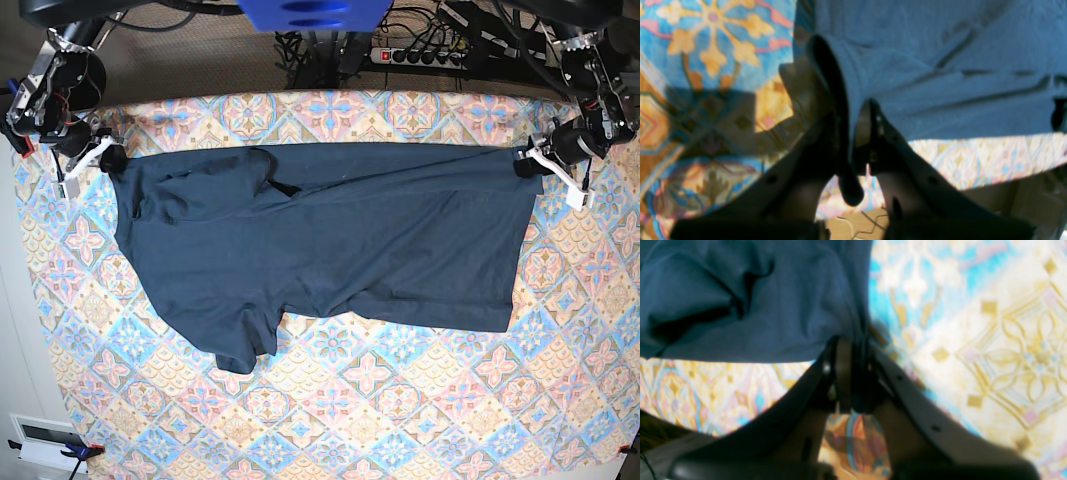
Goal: Layout the t-shirt on the table in an organized manner, then fold the t-shirt properly
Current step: 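Stretch the shirt taut between both grippers and release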
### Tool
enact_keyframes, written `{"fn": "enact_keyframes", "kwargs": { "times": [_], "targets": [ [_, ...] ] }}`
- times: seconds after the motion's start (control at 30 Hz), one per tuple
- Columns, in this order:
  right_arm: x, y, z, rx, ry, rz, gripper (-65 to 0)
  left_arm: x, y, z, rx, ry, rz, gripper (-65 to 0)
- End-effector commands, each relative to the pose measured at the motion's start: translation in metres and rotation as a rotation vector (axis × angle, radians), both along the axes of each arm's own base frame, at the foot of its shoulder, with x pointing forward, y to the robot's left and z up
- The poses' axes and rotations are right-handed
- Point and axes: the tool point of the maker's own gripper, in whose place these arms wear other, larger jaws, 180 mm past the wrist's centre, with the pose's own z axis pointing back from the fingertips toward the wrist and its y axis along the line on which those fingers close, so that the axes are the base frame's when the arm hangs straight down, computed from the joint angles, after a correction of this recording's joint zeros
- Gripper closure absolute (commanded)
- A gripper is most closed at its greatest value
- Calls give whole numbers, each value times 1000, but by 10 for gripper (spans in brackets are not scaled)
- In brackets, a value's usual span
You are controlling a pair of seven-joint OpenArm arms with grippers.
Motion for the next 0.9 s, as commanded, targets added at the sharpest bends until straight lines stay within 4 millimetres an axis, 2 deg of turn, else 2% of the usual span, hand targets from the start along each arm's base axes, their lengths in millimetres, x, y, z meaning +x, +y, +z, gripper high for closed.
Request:
{"fn": "enact_keyframes", "kwargs": {
  "times": [0.0, 0.2, 0.3, 0.47, 0.7, 0.87],
  "targets": [
    [4, -7, 14, -27, -41, 10, -7, 3, 5, 10, 26, -28, -12, 0],
    [-21, -2, 17, -75, -10, 57, -7, -23, 4, 2, 36, 27, -24, 0],
    [-31, -2, 16, -83, 8, 65, -7, -37, 21, 8, 67, 28, 22, 0],
    [-36, -8, 16, -93, 15, 47, -7, -44, 41, 16, 97, 17, 73, 0],
    [-36, -8, 16, -93, 17, 50, -9, -43, 37, 13, 87, 20, 71, 0],
    [-45, -10, 13, -96, 36, 47, -11, -46, 25, 5, 69, 44, 45, 0]
  ]
}}
